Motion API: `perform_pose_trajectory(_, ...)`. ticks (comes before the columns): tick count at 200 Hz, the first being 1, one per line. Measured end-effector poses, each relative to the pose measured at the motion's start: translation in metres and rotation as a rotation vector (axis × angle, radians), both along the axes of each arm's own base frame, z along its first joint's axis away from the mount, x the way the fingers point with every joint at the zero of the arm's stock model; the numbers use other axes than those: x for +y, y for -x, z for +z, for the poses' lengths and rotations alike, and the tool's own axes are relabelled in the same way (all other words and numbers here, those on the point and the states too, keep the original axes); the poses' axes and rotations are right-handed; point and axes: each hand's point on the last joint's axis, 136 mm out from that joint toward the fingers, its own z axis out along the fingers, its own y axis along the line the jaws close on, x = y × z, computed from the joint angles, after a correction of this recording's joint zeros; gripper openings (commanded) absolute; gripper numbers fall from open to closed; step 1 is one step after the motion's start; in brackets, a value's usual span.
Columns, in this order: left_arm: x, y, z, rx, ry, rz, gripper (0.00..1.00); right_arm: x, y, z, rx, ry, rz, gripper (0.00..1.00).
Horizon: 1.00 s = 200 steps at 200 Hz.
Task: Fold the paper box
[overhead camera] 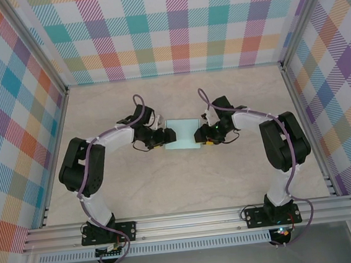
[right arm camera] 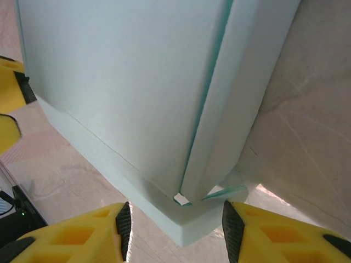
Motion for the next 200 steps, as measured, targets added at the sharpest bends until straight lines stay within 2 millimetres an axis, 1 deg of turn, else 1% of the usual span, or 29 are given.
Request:
perform_pose_trajectory(24,-0.006,0.002,-0.006,0.020,0.010,-0.001,0.75,0.001,-0.002,0.000,0.001,-0.006,-0.016,0.51)
perform_pose_trajectory(61,-0.012,-0.001,-0.001,0.009,0.043,0.000,0.75,0.002,-0.006,0.001,0.000,-0.017,-0.035,0.50)
perform_pose_trajectory(92,-0.016,-0.002,0.001,0.011,0.074,0.005,0.75,0.004,-0.008,0.003,0.002,-0.031,-0.047,0.46)
perform_pose_trajectory(168,-0.018,-0.002,0.001,0.019,0.091,0.016,0.75,0.001,-0.007,0.001,0.011,-0.015,-0.059,0.40)
perform_pose_trajectory(200,-0.018,-0.004,0.002,0.013,0.089,0.014,0.75,-0.003,-0.008,-0.003,-0.005,0.018,-0.050,0.39)
